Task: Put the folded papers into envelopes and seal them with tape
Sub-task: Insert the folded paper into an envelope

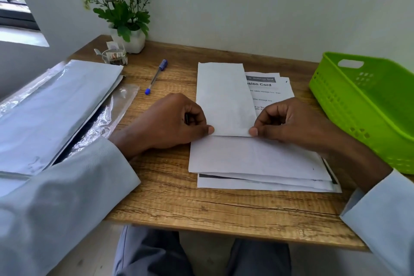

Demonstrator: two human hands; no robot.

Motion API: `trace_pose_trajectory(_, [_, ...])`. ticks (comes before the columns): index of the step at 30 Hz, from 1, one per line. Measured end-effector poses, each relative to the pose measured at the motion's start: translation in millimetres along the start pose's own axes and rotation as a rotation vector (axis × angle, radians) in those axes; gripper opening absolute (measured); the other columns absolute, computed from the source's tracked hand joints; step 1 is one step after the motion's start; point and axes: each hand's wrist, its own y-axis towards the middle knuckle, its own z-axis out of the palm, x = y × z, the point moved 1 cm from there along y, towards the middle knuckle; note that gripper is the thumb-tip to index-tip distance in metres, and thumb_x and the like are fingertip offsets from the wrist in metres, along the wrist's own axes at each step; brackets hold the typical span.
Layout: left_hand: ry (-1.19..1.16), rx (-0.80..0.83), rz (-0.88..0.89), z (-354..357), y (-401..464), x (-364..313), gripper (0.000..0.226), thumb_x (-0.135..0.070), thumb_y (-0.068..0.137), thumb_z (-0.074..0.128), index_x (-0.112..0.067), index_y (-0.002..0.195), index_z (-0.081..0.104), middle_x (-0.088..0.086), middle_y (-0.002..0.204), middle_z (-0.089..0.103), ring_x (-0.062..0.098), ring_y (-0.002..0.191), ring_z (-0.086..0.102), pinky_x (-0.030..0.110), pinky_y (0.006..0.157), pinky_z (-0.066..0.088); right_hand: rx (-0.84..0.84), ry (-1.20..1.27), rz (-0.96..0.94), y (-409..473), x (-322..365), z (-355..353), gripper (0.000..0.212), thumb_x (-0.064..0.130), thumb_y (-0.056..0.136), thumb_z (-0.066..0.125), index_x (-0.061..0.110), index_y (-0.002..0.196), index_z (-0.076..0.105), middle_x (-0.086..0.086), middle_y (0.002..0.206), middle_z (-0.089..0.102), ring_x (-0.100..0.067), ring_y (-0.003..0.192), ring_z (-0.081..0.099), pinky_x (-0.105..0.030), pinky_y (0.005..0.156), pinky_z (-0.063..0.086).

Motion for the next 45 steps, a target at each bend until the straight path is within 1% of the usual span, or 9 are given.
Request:
trace_pose_trajectory(8, [0.044,0.002,-0.109,-1.4,3.5,1.5,0.025,-0.048,0.074,0.075,-0.025,0.068,0.069,-0.01,0.065,0.066,0.002,0.058,0.057,0.012,0.047,0.041,-0.013,-0.075,0.105,-0.3,0.7,-0.8,0.02,0.04,0.075,0.082,0.023,0.068,0.074,0.012,0.053,0.062,0.003,0.044,0.048,-0.01,0.041,0.034])
trace_pose_trajectory(11, [0.051,-0.007,-0.107,-3.4,2.9,0.6,0.02,-0.047,0.073,0.075,-0.03,0.076,0.067,-0.009,0.068,0.063,-0.002,0.061,0.055,0.011,0.049,0.041,-0.001,-0.089,0.133,-0.5,0.9,-3.5,0.029,0.043,0.073,0.082,0.016,0.071,0.074,0.009,0.053,0.062,0.002,0.044,0.046,-0.012,0.041,0.034])
trace_pose_trajectory(16, [0.092,0.065,0.026,-2.2,-1.4,-10.8,0.017,-0.033,0.086,0.068,-0.045,0.098,0.067,-0.018,0.099,0.057,0.006,0.088,0.056,0.023,0.074,0.051,-0.078,-0.325,0.129,-2.4,7.3,-2.9,0.032,0.049,0.068,0.082,0.019,0.069,0.071,0.007,0.061,0.067,-0.004,0.052,0.053,-0.027,0.051,0.042])
trace_pose_trajectory(20, [0.187,0.138,0.124,2.0,-1.7,-21.1,0.037,-0.006,0.089,0.063,-0.037,0.106,0.071,-0.019,0.109,0.06,0.007,0.103,0.054,0.031,0.086,0.052,-0.193,-0.497,-0.036,-4.0,22.4,14.4,0.025,0.05,0.071,0.08,0.028,0.072,0.069,0.015,0.07,0.065,0.0,0.068,0.057,-0.025,0.054,0.036])
trace_pose_trajectory(27, [0.288,0.035,0.198,2.4,-11.4,-22.8,0.032,-0.007,0.087,0.065,-0.028,0.11,0.073,-0.013,0.1,0.064,0.006,0.093,0.058,0.031,0.079,0.054,-0.224,-0.434,-0.128,4.5,37.6,48.7,0.016,0.046,0.081,0.076,0.032,0.075,0.069,0.016,0.075,0.065,-0.001,0.067,0.054,-0.02,0.056,0.031])
trace_pose_trajectory(31, [0.36,0.014,0.219,4.0,-17.1,-22.7,0.031,-0.01,0.088,0.065,-0.026,0.114,0.072,-0.014,0.098,0.064,0.004,0.089,0.056,0.023,0.075,0.051,-0.186,-0.487,-0.103,5.5,38.1,45.7,0.014,0.043,0.081,0.076,0.037,0.074,0.066,0.02,0.075,0.062,0.004,0.065,0.05,-0.017,0.055,0.027])
trace_pose_trajectory(39, [0.421,0.006,0.221,1.9,-21.5,-24.2,0.03,-0.011,0.088,0.065,-0.025,0.114,0.072,-0.009,0.104,0.068,0.011,0.095,0.062,0.033,0.078,0.054,-0.13,-0.409,0.01,6.2,13.8,13.1,0.016,0.04,0.073,0.083,0.029,0.07,0.071,0.021,0.066,0.064,0.011,0.062,0.052,-0.027,0.058,0.033])
trace_pose_trajectory(42, [0.467,-0.01,0.22,1.6,-21.4,-23.3,0.03,-0.012,0.087,0.064,-0.026,0.112,0.073,-0.01,0.104,0.069,0.011,0.095,0.062,0.033,0.077,0.054,-0.086,-0.327,0.025,6.6,10.5,8.0,0.016,0.034,0.072,0.085,0.026,0.068,0.071,0.018,0.065,0.067,0.005,0.06,0.056,-0.027,0.058,0.037])
trace_pose_trajectory(45, [0.494,-0.007,0.206,0.4,-21.9,-22.3,0.031,-0.012,0.084,0.066,-0.027,0.111,0.073,-0.01,0.105,0.069,0.012,0.095,0.062,0.032,0.076,0.055,-0.043,-0.268,0.033,5.7,9.2,0.9,0.015,0.029,0.072,0.085,0.022,0.07,0.073,0.004,0.071,0.07,-0.002,0.063,0.056,-0.028,0.063,0.045])
